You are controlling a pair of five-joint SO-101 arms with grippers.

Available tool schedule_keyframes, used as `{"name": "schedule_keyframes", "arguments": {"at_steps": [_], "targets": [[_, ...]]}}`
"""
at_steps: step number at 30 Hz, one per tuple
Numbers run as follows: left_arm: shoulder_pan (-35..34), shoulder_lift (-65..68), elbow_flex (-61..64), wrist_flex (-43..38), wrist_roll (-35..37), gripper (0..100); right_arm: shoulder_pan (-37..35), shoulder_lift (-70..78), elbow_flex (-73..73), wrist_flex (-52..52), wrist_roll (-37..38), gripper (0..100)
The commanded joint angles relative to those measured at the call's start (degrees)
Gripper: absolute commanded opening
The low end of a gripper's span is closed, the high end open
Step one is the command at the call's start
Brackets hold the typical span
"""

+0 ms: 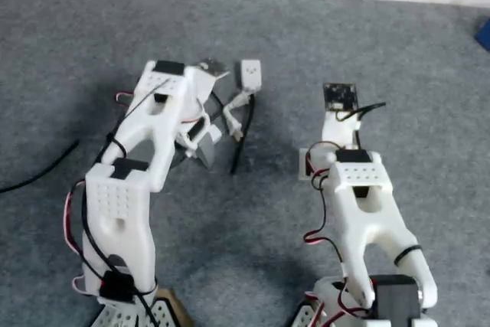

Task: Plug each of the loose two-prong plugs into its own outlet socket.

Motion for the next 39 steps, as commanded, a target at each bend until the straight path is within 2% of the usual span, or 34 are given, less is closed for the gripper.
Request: {"name": "schedule_keyframes", "arguments": {"at_steps": [1, 5, 8, 12, 21, 24, 33, 39], "targets": [[-1.3, -1.0, -10.3, 4.5, -0.3, 30, 0.4, -2.2, -0.7, -1.2, -0.6, 15.2], [-0.8, -0.9, -25.2, 14.4, -0.3, 30, 0.4, -2.2, -0.7, -1.2, -0.6, 15.2], [-1.2, -0.9, -31.3, 16.9, -0.3, 30, 0.4, -2.2, -0.7, -1.2, -0.6, 15.2], [-0.5, -0.9, -28.6, 17.1, -0.2, 30, 0.4, -2.2, -0.7, -1.2, -0.6, 15.2], [15.6, -1.5, -19.5, 17.2, 3.3, 29, 0.7, -2.2, -0.7, -1.2, -0.9, 15.2], [18.5, -1.5, -17.2, 17.2, 3.5, 29, 0.7, -2.2, -0.7, -1.2, -0.8, 15.2], [17.3, -1.0, -12.1, 17.1, 4.7, 29, 0.7, 4.5, -4.3, -0.8, -0.7, 15.2], [8.0, -0.8, -12.1, 17.0, 0.4, 29, 0.7, 6.8, -7.0, 1.9, -0.8, 15.2]]}}
